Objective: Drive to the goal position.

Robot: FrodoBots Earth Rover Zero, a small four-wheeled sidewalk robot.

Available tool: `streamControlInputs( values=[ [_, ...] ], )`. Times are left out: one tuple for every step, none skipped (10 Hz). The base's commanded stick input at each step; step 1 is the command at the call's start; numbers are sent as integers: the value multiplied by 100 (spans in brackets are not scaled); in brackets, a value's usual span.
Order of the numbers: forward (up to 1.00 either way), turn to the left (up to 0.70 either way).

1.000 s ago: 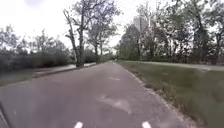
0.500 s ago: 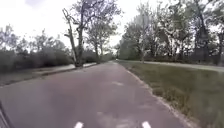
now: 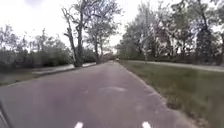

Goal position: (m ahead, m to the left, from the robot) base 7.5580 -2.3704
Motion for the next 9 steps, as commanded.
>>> streamControlInputs(
  values=[
    [100,0],
    [100,0],
    [100,0],
    [100,0],
    [100,0],
    [100,0],
    [100,0],
    [100,0],
    [100,0]
  ],
)
